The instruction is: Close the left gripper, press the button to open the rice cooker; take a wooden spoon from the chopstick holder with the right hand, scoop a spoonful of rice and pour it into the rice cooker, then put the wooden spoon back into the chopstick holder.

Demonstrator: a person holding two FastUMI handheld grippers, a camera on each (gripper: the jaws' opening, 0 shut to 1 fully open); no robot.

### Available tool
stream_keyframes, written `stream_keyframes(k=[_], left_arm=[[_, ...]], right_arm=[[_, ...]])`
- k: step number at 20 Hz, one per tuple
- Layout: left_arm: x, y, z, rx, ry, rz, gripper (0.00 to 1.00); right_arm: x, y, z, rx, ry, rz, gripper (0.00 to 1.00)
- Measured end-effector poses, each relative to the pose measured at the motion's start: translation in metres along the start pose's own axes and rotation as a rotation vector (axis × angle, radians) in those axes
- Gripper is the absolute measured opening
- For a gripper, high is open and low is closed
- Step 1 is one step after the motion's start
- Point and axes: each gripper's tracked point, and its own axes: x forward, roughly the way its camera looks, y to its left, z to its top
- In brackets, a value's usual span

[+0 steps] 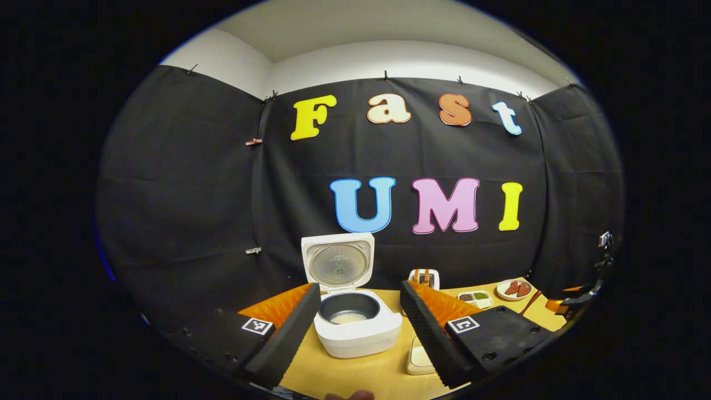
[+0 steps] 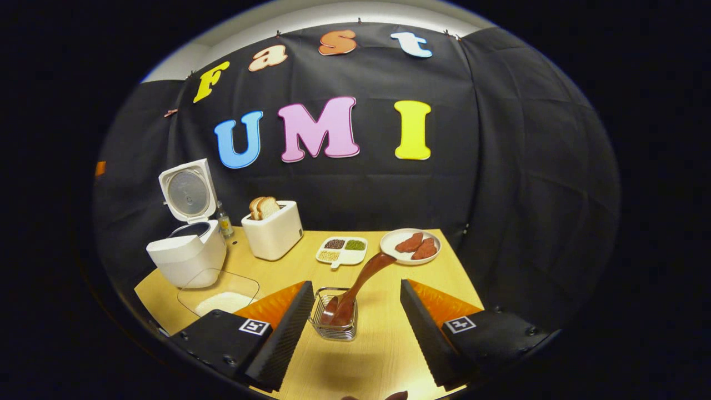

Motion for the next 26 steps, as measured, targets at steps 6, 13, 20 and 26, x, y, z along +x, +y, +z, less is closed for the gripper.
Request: stream_keyframes(k=[6, 13, 20, 26], left_arm=[[-0.022, -0.019, -0.015, 0.013, 0.052, 0.129, 0.98], [-0.030, -0.008, -0.040, 0.020, 0.131, 0.253, 0.97], [-0.048, 0.002, -0.038, 0.074, 0.168, 0.315, 0.97], [-0.051, 0.016, -0.023, 0.122, 0.157, 0.305, 0.97]], right_arm=[[0.077, -0.007, -0.042, 0.039, 0.103, 0.097, 0.90], [0.137, -0.004, -0.054, 0.075, 0.109, 0.102, 0.62], [0.133, 0.007, -0.046, 0.185, 0.124, 0.120, 0.16], [0.114, 0.007, -0.011, 0.236, 0.064, 0.132, 0.13]])
